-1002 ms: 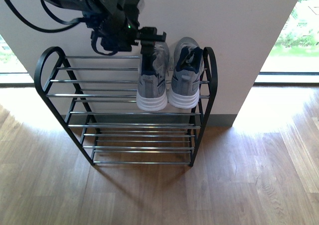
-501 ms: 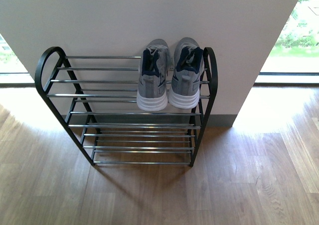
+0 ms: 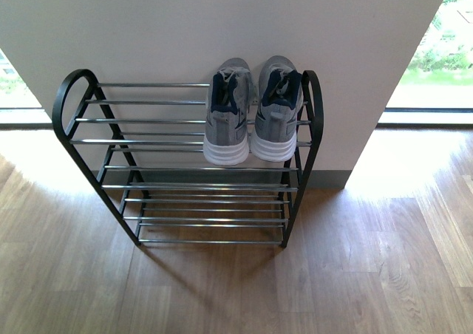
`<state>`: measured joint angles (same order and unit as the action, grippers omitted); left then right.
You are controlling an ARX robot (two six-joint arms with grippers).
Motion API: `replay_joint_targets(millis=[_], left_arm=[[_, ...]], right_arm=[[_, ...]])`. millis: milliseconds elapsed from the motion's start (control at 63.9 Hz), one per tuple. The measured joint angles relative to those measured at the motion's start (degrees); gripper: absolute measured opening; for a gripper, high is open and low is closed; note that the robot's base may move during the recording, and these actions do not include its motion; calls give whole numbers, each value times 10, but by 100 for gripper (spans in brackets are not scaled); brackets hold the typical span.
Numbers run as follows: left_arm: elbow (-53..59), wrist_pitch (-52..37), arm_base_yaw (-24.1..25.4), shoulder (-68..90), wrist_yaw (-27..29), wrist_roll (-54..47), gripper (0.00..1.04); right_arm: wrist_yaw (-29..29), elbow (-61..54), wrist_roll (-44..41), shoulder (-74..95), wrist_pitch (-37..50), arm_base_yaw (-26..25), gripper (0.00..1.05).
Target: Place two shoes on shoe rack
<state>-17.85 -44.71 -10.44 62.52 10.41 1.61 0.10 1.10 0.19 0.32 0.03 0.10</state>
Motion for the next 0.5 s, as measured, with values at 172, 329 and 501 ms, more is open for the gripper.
replay_joint_targets(millis=[172, 329, 501], left_arm=[[51, 2, 21, -48, -27, -6, 8], [86, 18, 40, -100, -43, -10, 1], [112, 43, 56, -151, -61, -10, 1]], right_arm=[[0, 0, 0, 0, 0, 0, 1], [0, 0, 0, 0, 0, 0, 1], [0, 0, 0, 0, 0, 0, 1]])
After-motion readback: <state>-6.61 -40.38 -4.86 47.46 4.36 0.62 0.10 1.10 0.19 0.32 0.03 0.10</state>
